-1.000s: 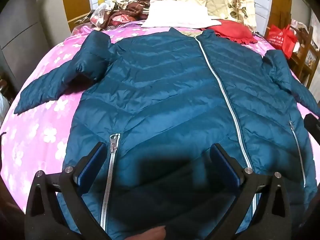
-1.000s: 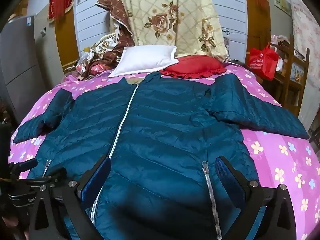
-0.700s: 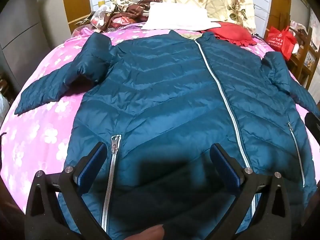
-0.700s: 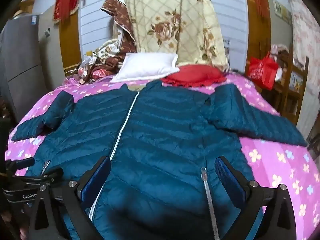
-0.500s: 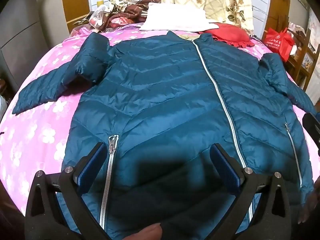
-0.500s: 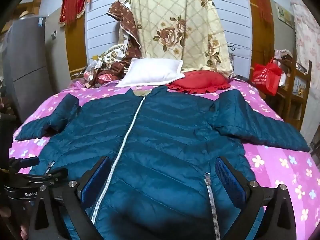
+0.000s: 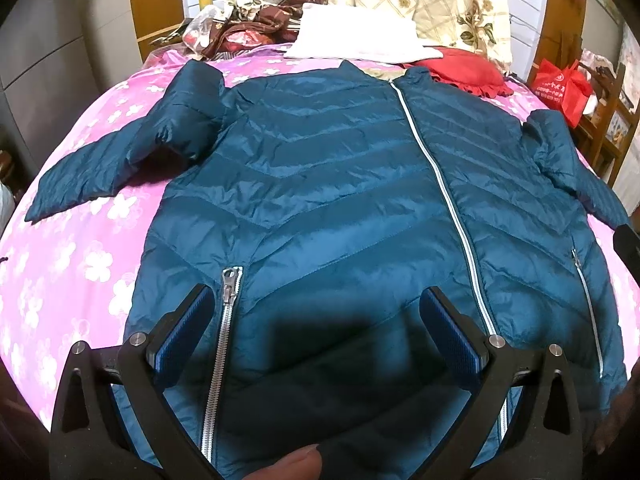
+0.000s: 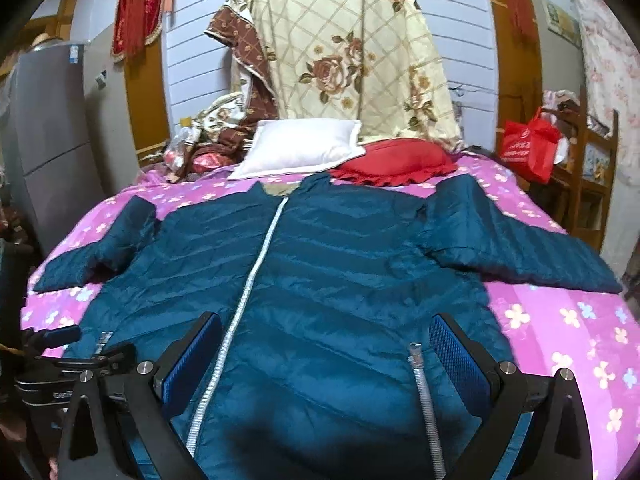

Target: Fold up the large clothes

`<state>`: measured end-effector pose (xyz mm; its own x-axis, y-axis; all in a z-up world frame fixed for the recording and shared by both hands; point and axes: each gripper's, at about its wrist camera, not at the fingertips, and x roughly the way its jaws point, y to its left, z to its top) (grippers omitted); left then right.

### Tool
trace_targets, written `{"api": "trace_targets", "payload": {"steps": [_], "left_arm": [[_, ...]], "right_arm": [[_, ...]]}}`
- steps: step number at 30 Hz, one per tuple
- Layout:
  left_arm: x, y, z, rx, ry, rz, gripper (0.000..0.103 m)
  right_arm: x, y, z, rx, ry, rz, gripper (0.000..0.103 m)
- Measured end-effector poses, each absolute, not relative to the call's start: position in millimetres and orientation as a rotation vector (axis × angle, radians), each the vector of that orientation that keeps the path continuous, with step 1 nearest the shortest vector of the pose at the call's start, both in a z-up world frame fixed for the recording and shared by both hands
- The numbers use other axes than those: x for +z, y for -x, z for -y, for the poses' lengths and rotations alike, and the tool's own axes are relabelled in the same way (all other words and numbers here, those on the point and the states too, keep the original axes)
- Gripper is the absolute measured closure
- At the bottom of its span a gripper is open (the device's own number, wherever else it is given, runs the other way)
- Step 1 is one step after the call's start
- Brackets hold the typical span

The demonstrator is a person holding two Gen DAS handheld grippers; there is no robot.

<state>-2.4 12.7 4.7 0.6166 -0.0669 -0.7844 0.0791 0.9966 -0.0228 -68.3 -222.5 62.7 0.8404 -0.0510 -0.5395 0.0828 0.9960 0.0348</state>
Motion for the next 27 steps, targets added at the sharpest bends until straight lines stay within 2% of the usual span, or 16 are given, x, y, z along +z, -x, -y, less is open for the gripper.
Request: {"api": "trace_targets", "payload": {"steps": [7,12,19,27], "left_arm": [[10,5,-13,-0.116,0.005,-0.882,0.000],[21,14,-10,-0.153,-0.002,-0.763,0.000],[9,4,-10,-0.144,-0.028,-0.868,0.000],[6,3,-23,-0.068,-0.016,-0.834,0.001]], "right_arm": [[64,70,225,-0.135,-0.017,-0.580,0.000],[65,71,226,-0.128,-0.022,-0.577,0.000],[64,72,225,-0.122,-0.036,-0.582,0.000],[65,73,224,-0.125,-0.024,-0.581,0.000]]}}
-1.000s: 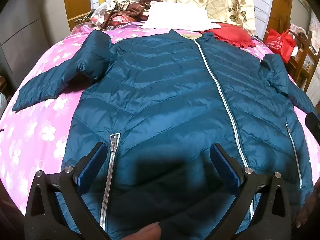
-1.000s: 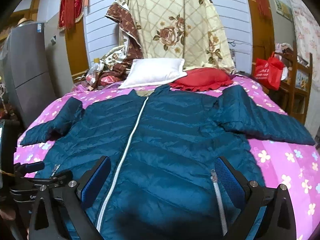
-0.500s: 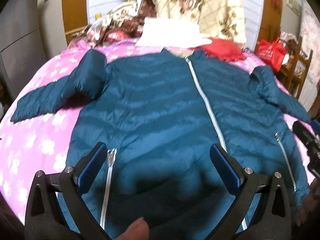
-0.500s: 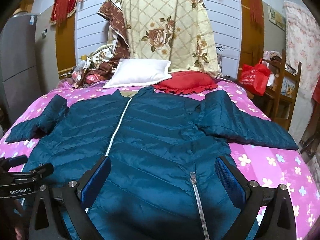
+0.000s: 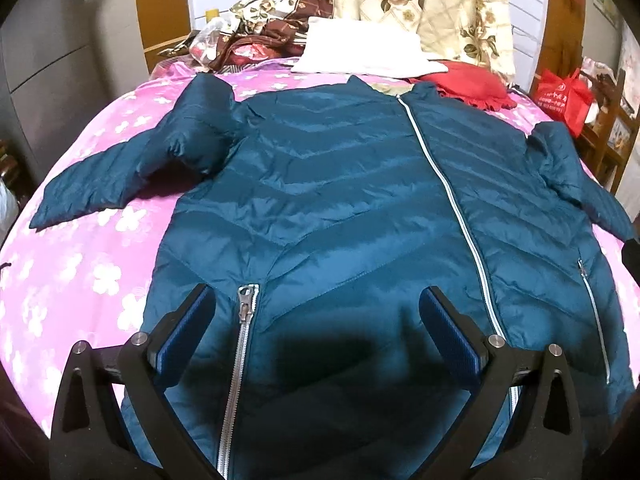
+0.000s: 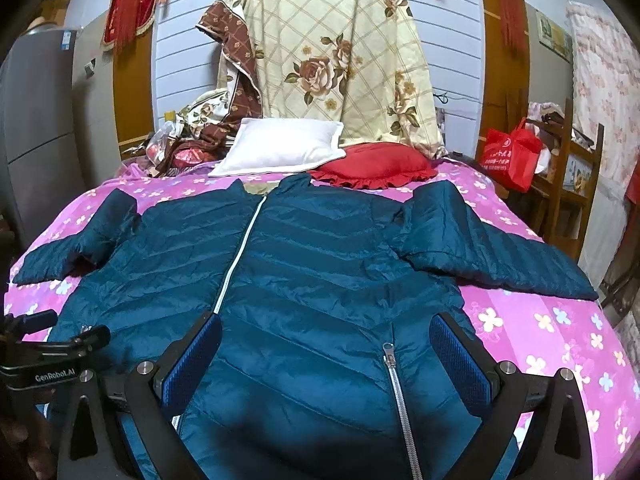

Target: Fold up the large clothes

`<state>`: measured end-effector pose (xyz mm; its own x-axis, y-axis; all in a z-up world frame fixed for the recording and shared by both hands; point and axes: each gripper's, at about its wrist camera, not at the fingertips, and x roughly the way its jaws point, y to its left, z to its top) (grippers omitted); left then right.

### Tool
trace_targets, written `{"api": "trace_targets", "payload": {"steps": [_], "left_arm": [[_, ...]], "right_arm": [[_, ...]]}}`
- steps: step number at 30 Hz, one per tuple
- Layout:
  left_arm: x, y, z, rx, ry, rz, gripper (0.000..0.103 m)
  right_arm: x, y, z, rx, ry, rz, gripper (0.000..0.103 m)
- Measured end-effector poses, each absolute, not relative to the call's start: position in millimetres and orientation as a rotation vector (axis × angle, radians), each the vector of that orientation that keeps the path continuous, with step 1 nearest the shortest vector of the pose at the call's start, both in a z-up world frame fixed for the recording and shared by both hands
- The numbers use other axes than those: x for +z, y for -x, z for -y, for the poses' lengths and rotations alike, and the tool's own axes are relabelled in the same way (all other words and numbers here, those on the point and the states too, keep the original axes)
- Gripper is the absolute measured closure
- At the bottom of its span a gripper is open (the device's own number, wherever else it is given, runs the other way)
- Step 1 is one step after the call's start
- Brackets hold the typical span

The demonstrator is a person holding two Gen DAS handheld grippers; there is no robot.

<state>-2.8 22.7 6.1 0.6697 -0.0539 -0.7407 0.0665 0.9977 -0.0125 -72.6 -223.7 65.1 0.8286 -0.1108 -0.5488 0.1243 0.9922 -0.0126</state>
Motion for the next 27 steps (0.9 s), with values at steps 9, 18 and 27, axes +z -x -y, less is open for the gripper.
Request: {"api": "trace_targets", "payload": {"steps": [9,18,27], "left_arm": [[4.8,4.0,-25.9,-0.069,-0.002,-0.831,0.001],[5.5,2.1,-26.8,-0.055,0.005,-0.840,0.001],[2.9,0.5,-25.8,-0.052,0.005,-0.844,0.001]], "right_arm": [[62.8,70.4,221.9,-0.112,-0.019,-0.587,0.000],[61.7,69.6,219.5,-0.114,-0.025,-0.592,0.000],[59.7,70.5,223.4,-0.126,-0.028,-0.592,0.000]]}}
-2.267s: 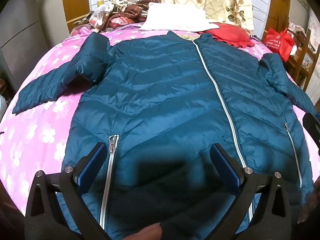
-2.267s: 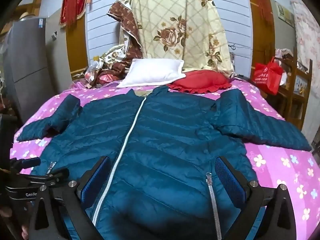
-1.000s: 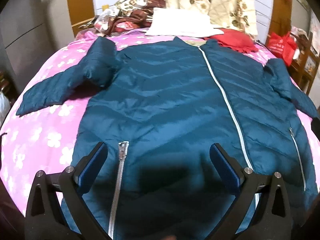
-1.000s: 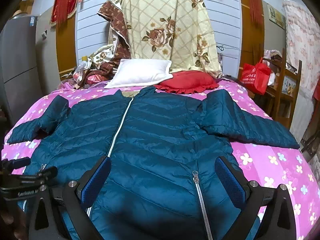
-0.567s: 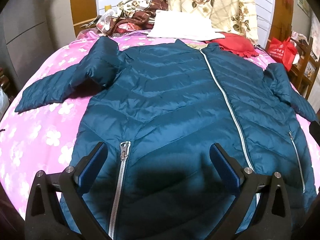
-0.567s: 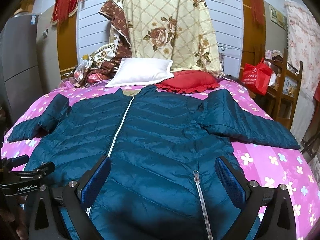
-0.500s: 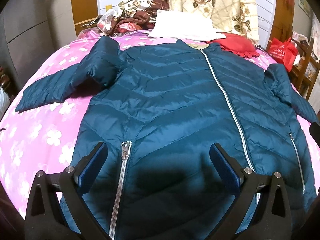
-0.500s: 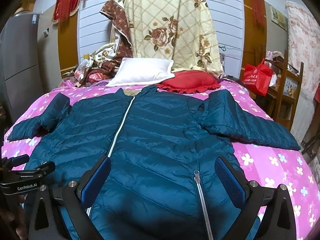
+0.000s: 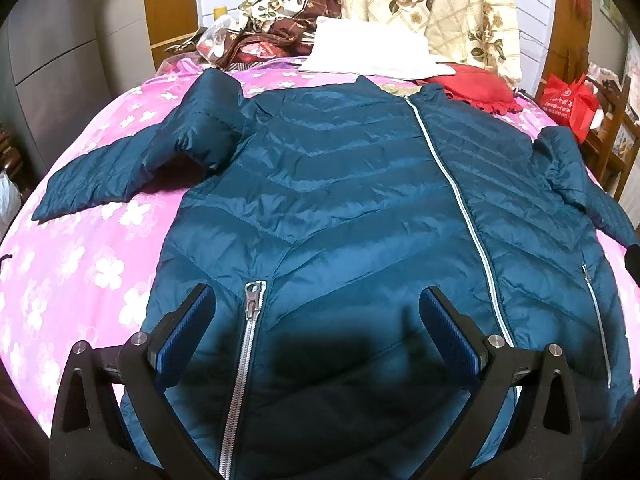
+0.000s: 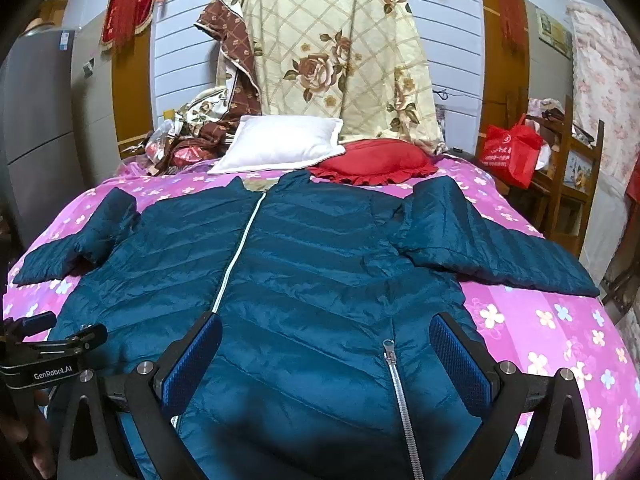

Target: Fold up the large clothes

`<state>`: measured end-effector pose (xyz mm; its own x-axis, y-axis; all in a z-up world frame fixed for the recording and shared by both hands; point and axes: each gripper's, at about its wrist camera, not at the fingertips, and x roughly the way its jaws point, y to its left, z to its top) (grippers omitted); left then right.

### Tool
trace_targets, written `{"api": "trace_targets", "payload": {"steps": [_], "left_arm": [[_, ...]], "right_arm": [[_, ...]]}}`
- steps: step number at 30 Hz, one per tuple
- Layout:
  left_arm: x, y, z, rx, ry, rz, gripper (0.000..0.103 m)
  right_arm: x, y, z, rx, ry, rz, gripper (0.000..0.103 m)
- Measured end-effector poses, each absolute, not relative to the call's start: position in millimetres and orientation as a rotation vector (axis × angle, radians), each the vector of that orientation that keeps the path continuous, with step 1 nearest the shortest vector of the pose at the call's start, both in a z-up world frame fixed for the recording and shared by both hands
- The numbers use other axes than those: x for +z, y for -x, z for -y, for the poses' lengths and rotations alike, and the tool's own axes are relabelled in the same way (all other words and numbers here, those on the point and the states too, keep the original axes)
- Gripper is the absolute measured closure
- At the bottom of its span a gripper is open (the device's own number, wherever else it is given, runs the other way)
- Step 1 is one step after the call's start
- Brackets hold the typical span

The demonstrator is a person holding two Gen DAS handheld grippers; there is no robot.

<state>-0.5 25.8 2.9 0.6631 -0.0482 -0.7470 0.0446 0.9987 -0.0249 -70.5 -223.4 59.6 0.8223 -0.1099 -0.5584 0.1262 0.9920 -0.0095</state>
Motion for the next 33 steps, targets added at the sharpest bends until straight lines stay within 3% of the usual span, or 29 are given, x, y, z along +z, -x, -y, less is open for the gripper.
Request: {"api": "trace_targets", "payload": {"steps": [13,22,28,33], "left_arm": [[9,-28,-67,0.044,0.067,-0.863,0.001],[28,-90,-230,0.226,0.170,-0.883,0.001],[-10,-123,-375,0.519,0.144,-0.974,0.001],[-39,-138,-439,0.600,0.155,-1.032,0.001]], "right_arm": [[58,65,226,-0.132,-0.062,-0.623,0.000],[61,70,227,-0.092,-0.069,-0.620,0.000],[63,73,233,-0.091,-0.078,-0.616,0.000],[57,68,232,-0.080,-0.078,-0.649,0.000]]}}
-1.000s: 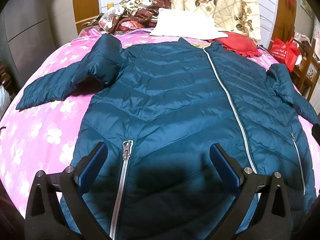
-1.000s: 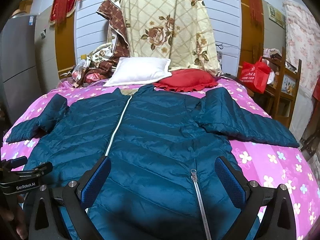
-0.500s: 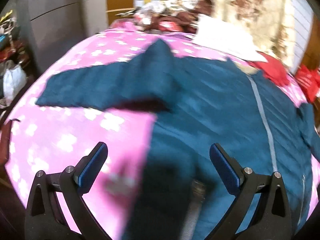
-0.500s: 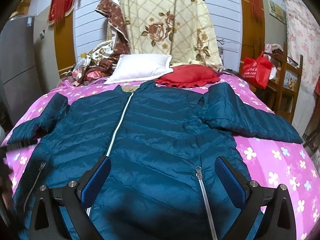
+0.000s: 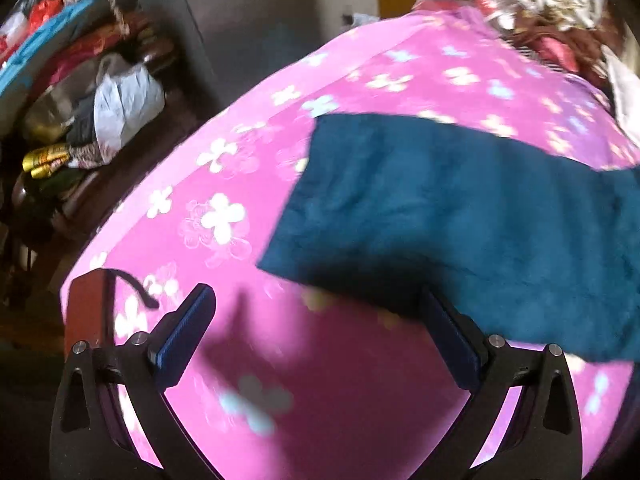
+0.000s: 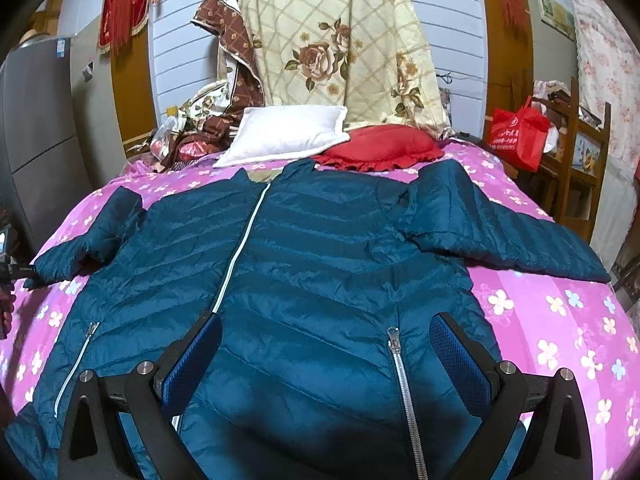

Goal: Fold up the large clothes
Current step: 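Move the left gripper to the sleeve cuff and grasp it, then lift the sleeve with the left gripper, fold it across the jacket body, release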

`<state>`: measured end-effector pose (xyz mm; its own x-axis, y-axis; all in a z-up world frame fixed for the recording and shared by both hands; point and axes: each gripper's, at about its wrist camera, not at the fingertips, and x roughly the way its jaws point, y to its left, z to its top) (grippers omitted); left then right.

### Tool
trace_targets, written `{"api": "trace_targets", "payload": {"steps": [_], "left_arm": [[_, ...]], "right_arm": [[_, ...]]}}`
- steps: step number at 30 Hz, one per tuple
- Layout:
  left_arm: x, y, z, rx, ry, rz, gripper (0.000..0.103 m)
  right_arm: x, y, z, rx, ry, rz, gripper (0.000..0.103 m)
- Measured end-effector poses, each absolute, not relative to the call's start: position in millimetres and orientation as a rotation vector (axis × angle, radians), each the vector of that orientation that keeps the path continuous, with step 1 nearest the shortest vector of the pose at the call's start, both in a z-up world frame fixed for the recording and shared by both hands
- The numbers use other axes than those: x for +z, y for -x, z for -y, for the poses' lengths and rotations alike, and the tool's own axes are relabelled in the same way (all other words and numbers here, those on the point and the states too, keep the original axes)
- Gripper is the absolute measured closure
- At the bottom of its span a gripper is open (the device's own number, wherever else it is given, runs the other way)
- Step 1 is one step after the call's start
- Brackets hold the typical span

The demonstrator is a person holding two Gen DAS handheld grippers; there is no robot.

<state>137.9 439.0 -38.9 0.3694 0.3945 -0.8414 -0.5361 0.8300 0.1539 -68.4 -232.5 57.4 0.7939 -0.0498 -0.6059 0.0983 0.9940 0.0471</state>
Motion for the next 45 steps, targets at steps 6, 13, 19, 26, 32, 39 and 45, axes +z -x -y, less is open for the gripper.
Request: {"api": "trace_targets", "payload": {"steps": [6,13,19,26,32,39,45], "left_arm": [[-44,-157,-447,0.565,0.155,-1.025,0.001],[-44,-182,-438,0.368,0.233,-0.996,0.031],[-31,-178,-426,0.334,0.275,-0.939,0.087],[22,-136,-444,0.424,0.326,-0.762,0.089],[86,-124,-385,0.211,0.363,-0.652,0.089],[168,-129,-211,-0.148,0.285,-0.552,0.089],[186,-139,-64,-0.388,0.254,-0.556,0.089]], "right_arm": [[50,58,225,-0.076,-0.062,-0.684,0.000],[46,55,219,-0.077,-0.042,-0.699,0.000],[46,53,225,-0.089,-0.075,-0.701,0.000],[49,58,229,-0.134,-0.039,-0.690,0.000],[39,56,252,-0.238,-0.051,-0.766,0.000],[23,59,282,-0.296,-0.129,-0.869,0.000],[32,71,300,-0.331,-0.153,-0.827,0.000]]}}
